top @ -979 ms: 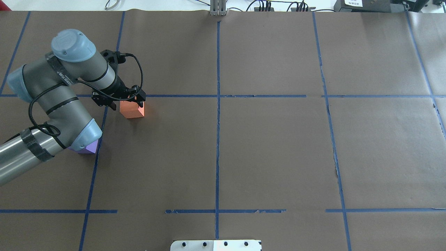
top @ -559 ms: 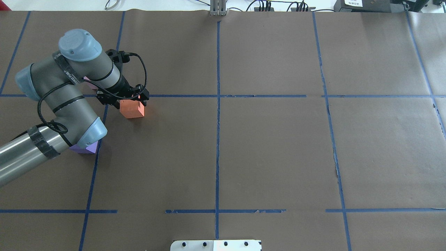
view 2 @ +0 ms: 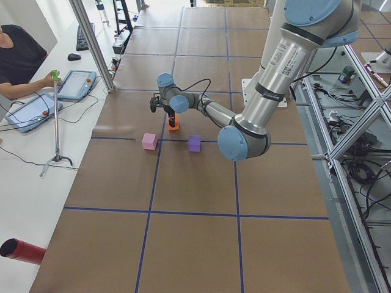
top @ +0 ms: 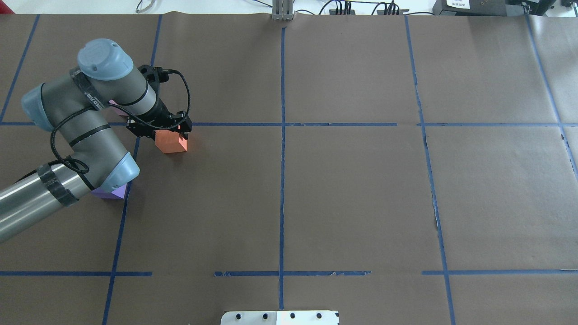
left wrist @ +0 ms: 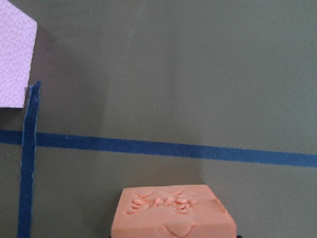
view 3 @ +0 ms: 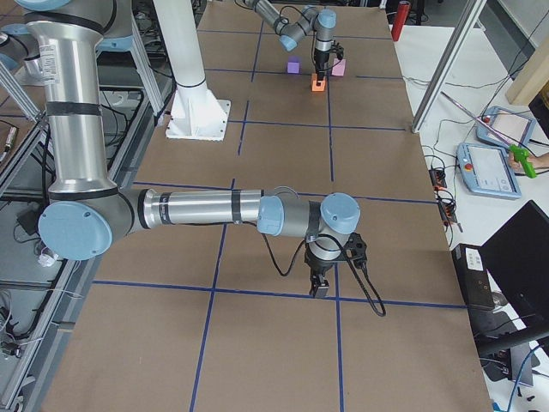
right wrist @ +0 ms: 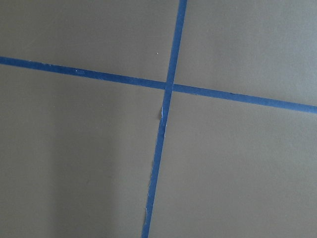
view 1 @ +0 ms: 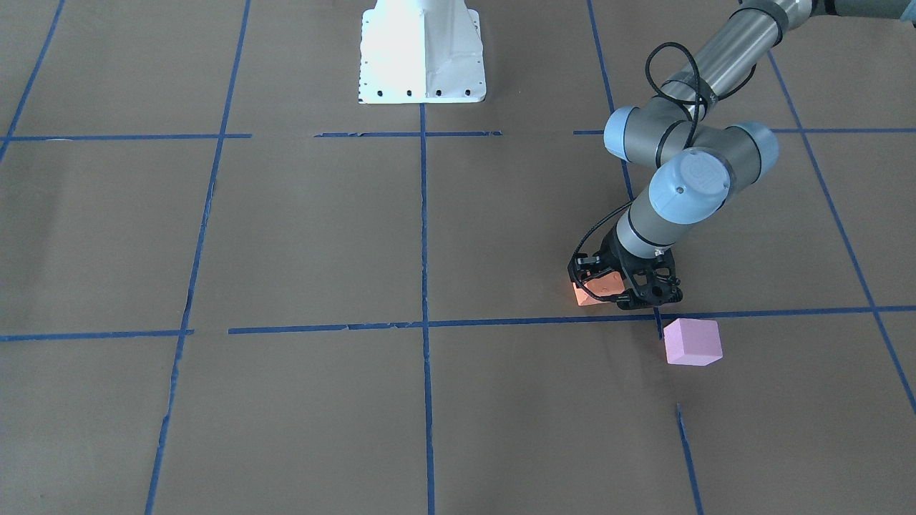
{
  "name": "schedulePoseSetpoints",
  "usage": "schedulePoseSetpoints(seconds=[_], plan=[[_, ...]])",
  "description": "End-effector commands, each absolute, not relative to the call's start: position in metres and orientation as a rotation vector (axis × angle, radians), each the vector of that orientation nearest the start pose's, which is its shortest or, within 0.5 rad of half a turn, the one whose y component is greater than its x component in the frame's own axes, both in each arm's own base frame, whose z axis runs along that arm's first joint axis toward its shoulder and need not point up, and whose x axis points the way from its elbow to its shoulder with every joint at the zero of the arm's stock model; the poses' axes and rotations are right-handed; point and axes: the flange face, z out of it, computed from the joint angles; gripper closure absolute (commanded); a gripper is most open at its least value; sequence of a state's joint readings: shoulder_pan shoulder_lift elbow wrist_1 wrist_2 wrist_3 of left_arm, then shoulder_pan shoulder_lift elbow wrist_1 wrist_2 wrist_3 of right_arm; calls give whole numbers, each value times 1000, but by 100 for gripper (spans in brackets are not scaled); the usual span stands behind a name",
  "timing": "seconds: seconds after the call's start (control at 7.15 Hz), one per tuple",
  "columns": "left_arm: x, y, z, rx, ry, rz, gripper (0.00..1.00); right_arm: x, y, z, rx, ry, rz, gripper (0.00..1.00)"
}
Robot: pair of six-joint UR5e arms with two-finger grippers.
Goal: Arrange blocks in a line
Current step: 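Close the left gripper on the orange cube, then lift the orange cube with the left gripper toward the pink cube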
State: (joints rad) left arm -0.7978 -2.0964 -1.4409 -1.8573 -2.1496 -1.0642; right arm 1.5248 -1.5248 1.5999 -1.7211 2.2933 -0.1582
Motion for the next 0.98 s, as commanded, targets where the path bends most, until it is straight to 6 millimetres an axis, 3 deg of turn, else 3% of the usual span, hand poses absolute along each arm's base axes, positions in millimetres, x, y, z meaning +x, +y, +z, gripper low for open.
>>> schedulePoseSetpoints(seconds=[0.0, 0.14, 0.56, 0.7, 0.84], plan=[[424, -562, 361, -21, 880, -82, 95, 44, -507, 640, -31, -726, -168, 0], [407, -561, 345, -21, 863, -95, 96, 44, -507, 640, -31, -726, -168, 0], [328, -564, 290, 43, 834, -66, 96, 44, -507, 640, -31, -726, -169, 0], [300, -565, 280, 58, 816, -58, 96, 44, -507, 640, -31, -726, -168, 0], [288, -557, 270, 66, 797, -15, 96, 44, -507, 640, -31, -726, -168, 0]])
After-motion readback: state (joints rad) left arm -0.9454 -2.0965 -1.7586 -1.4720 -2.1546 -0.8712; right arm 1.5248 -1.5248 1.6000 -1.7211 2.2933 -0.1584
